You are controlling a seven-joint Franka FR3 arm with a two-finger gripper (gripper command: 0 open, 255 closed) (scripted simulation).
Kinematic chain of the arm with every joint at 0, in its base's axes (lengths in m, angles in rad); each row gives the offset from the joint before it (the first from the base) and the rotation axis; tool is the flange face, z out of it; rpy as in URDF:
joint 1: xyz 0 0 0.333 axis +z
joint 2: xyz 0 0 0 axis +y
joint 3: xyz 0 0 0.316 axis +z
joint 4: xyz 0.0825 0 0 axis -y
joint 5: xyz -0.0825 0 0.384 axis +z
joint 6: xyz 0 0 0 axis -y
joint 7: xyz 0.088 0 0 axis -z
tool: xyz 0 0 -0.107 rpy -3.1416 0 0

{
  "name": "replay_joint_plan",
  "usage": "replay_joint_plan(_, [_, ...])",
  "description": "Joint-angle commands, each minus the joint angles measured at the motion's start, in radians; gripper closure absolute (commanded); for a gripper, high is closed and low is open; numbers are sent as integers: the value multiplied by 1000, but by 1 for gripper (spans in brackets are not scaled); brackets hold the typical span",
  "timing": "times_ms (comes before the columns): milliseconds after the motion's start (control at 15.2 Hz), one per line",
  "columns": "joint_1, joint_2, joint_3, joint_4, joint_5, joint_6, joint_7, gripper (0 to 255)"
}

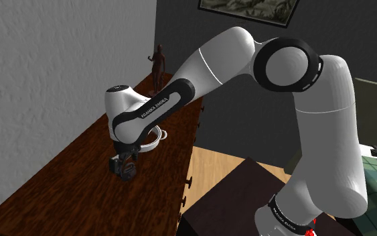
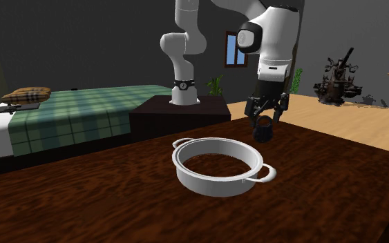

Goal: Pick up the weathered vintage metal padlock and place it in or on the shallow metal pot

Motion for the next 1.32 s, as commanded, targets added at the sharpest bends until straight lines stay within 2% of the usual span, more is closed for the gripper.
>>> replay_joint_plan(0, [0, 0, 0, 0, 0, 0, 0, 0])
replay_joint_plan(66, [0, 0, 0, 0, 0, 0, 0, 255])
replay_joint_plan(660, [0, 0, 0, 0, 0, 0, 0, 255])
replay_joint_plan(1254, [-14, -85, 18, 2, 25, -85, -10, 255])
